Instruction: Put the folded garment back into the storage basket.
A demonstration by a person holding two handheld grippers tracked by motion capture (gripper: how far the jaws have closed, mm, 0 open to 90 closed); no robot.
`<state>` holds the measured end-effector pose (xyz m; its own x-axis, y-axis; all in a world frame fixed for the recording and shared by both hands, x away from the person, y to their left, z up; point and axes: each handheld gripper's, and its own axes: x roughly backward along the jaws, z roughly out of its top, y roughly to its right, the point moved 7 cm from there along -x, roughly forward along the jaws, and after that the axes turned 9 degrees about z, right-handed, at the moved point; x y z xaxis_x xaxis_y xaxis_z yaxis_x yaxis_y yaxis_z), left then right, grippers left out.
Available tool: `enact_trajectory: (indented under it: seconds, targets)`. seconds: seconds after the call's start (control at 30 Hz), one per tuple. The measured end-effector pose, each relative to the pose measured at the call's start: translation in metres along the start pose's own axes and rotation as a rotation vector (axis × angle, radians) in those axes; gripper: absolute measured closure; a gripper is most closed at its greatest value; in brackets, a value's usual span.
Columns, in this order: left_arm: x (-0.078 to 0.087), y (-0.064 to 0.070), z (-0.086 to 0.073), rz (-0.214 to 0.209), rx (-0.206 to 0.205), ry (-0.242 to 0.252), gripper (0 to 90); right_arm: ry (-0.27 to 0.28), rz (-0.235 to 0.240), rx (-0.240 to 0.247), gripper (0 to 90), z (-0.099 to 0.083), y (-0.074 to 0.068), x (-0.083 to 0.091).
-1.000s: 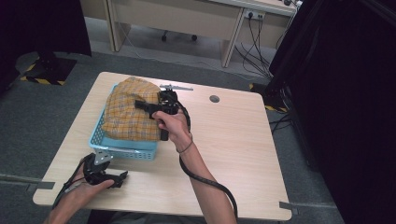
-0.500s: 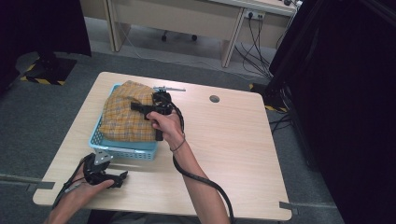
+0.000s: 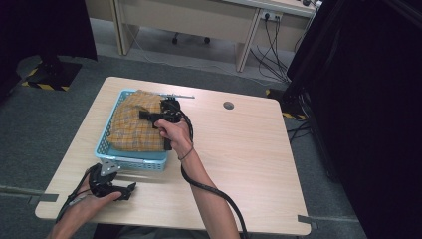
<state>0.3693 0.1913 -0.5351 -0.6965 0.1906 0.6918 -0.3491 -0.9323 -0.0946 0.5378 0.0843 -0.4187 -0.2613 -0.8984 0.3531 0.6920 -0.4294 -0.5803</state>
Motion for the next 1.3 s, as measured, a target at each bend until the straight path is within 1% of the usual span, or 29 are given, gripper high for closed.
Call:
enact_trajectory:
  seconds: [0.27,0.37,0.4,0.43,0.47,0.53,0.63,0.7,0.73,0.77,0.87,0.9,0.93,0.97,1.03,1.07,1.1,1.13,1.17,1.3]
  targets:
    - [0.000,0.000,0.000,0.000,0.000,0.000,0.0,-0.020,-0.018,0.007,66.6,-0.003,0.004,-0.004]
    - [0.000,0.000,0.000,0.000,0.000,0.000,0.0,-0.040,-0.031,0.017,63.0,-0.006,0.004,-0.007]
    - [0.000,0.000,0.000,0.000,0.000,0.000,0.0,-0.040,-0.031,0.017,63.0,-0.006,0.004,-0.007]
    - [0.000,0.000,0.000,0.000,0.000,0.000,0.0,-0.047,-0.045,0.022,61.7,-0.006,0.006,-0.006]
    - [0.000,0.000,0.000,0.000,0.000,0.000,0.0,-0.048,-0.049,0.022,61.5,-0.006,0.007,-0.006]
    - [0.000,0.000,0.000,0.000,-0.001,0.000,0.0,-0.048,-0.049,0.018,61.2,-0.006,0.007,-0.005]
    - [0.000,0.000,0.000,0.000,0.000,0.000,0.0,-0.055,-0.053,0.016,58.3,-0.006,0.009,-0.001]
    - [0.000,0.000,0.000,0.000,-0.001,0.000,0.0,-0.057,-0.064,0.014,56.1,-0.004,0.011,0.005]
    - [0.000,0.000,0.000,0.000,-0.001,0.000,0.0,-0.057,-0.064,0.014,56.1,-0.004,0.011,0.005]
    - [0.000,0.000,0.000,0.000,-0.001,0.000,0.0,-0.050,-0.066,0.014,55.2,-0.002,0.012,0.011]
    - [0.000,0.000,0.000,0.000,-0.001,0.000,0.0,-0.052,-0.085,0.015,53.9,0.000,0.015,0.020]
    - [0.000,0.000,0.000,0.000,-0.001,0.000,0.0,-0.052,-0.085,0.015,53.9,0.000,0.015,0.020]
    - [0.000,0.000,0.000,0.001,-0.002,0.000,0.0,-0.043,-0.090,0.007,52.6,0.001,0.018,0.026]
    - [0.000,0.000,0.000,0.001,-0.002,0.000,0.0,-0.043,-0.090,0.007,52.6,0.001,0.018,0.026]
    - [0.000,0.000,0.000,0.000,-0.001,0.000,0.0,-0.027,-0.102,-0.008,49.0,0.004,0.022,0.033]
    - [0.000,-0.002,0.000,0.012,-0.010,0.005,0.0,-0.007,-0.107,-0.003,48.8,0.006,0.024,0.038]
    - [0.000,-0.003,0.001,0.017,-0.018,0.008,0.0,-0.005,-0.109,0.000,48.7,0.008,0.025,0.040]
    - [0.000,-0.001,0.000,0.009,-0.009,0.005,0.0,0.003,-0.104,-0.001,48.1,0.010,0.025,0.044]
    - [0.000,-0.002,0.001,0.012,-0.015,0.007,0.0,0.009,-0.103,0.001,47.7,0.012,0.025,0.047]
    - [0.000,0.000,0.000,0.004,-0.005,0.003,0.0,0.015,-0.104,0.009,43.0,0.015,0.022,0.054]
